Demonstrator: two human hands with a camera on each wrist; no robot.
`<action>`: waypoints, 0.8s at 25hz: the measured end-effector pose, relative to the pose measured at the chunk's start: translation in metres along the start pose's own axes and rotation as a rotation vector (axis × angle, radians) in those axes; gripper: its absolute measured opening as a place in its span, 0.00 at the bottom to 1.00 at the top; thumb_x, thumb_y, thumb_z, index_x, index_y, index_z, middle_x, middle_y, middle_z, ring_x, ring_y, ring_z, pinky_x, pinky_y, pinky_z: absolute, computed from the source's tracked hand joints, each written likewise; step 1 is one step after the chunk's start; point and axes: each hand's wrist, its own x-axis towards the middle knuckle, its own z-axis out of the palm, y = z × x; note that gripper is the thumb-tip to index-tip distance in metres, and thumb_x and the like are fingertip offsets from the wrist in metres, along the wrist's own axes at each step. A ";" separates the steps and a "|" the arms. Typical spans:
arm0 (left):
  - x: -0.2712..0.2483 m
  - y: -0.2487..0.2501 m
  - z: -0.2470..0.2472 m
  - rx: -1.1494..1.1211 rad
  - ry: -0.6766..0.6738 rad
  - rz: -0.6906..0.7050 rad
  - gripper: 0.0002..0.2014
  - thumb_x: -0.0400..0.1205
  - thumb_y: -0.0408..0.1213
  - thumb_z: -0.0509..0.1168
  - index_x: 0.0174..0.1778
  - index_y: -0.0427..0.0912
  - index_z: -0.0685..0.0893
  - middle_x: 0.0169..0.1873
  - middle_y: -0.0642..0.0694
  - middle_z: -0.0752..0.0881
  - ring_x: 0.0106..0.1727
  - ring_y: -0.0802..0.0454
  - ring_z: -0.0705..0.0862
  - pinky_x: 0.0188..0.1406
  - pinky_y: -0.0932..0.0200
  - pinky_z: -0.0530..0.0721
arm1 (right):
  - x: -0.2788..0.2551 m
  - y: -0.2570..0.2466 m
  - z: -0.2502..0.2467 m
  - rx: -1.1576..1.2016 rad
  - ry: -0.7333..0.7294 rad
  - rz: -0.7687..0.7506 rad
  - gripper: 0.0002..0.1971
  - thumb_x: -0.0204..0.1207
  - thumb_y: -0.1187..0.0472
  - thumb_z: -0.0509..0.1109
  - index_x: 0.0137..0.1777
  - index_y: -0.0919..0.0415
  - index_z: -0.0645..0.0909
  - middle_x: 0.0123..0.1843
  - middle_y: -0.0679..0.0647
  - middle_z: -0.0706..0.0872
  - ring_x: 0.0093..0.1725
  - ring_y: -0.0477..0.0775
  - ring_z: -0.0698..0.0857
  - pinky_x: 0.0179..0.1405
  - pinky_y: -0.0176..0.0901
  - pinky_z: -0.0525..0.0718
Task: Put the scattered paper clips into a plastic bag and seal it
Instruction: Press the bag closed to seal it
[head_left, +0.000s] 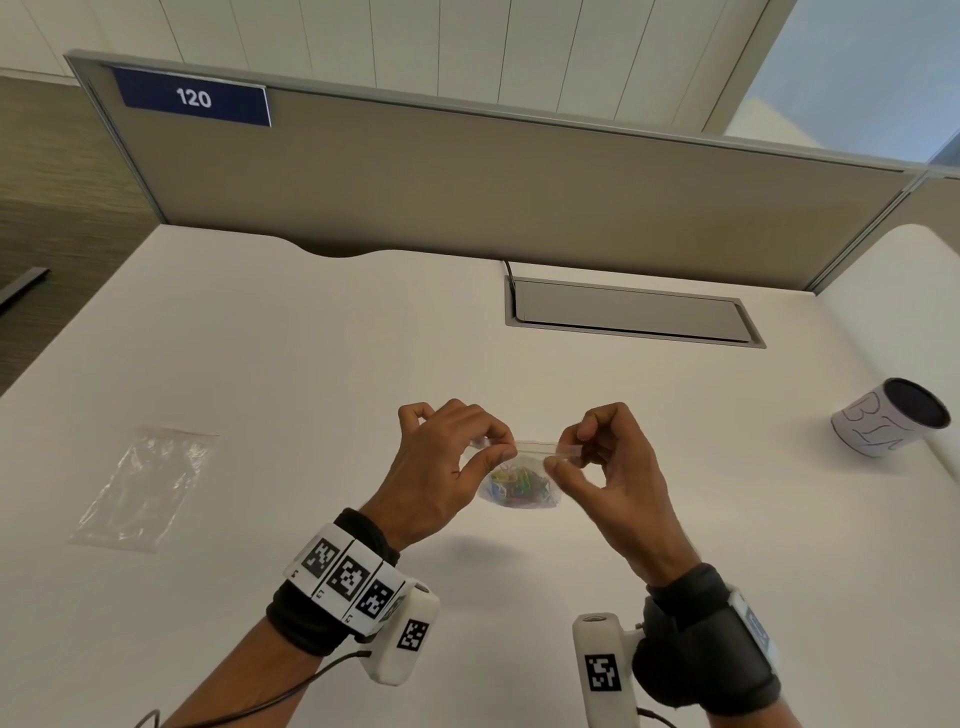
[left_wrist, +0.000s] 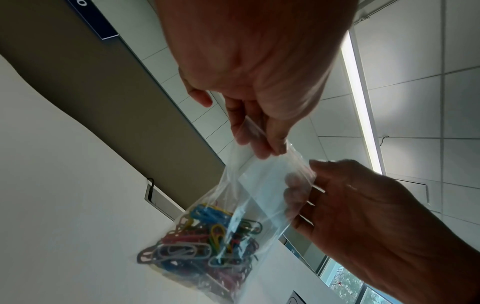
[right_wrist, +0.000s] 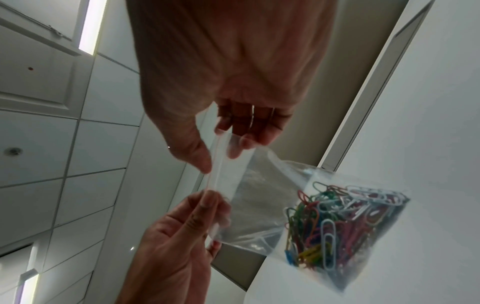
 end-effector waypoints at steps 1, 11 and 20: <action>0.001 0.001 -0.001 0.005 -0.014 0.010 0.10 0.80 0.55 0.59 0.42 0.55 0.81 0.40 0.64 0.84 0.46 0.65 0.78 0.56 0.53 0.61 | 0.000 0.000 0.002 -0.028 -0.019 -0.006 0.16 0.68 0.61 0.78 0.47 0.57 0.73 0.42 0.50 0.87 0.41 0.47 0.84 0.42 0.36 0.83; 0.000 -0.002 -0.009 -0.110 -0.024 -0.033 0.12 0.75 0.56 0.68 0.43 0.53 0.85 0.39 0.65 0.85 0.46 0.60 0.80 0.59 0.53 0.68 | 0.000 -0.005 0.010 -0.042 -0.021 -0.048 0.15 0.68 0.71 0.77 0.37 0.59 0.72 0.36 0.56 0.90 0.39 0.46 0.86 0.39 0.29 0.79; -0.001 -0.001 -0.006 -0.044 0.007 0.033 0.12 0.76 0.58 0.64 0.40 0.54 0.83 0.37 0.61 0.86 0.42 0.61 0.79 0.54 0.50 0.66 | 0.003 -0.002 0.007 -0.036 -0.103 0.030 0.09 0.69 0.61 0.79 0.48 0.56 0.84 0.40 0.51 0.90 0.42 0.49 0.89 0.44 0.36 0.86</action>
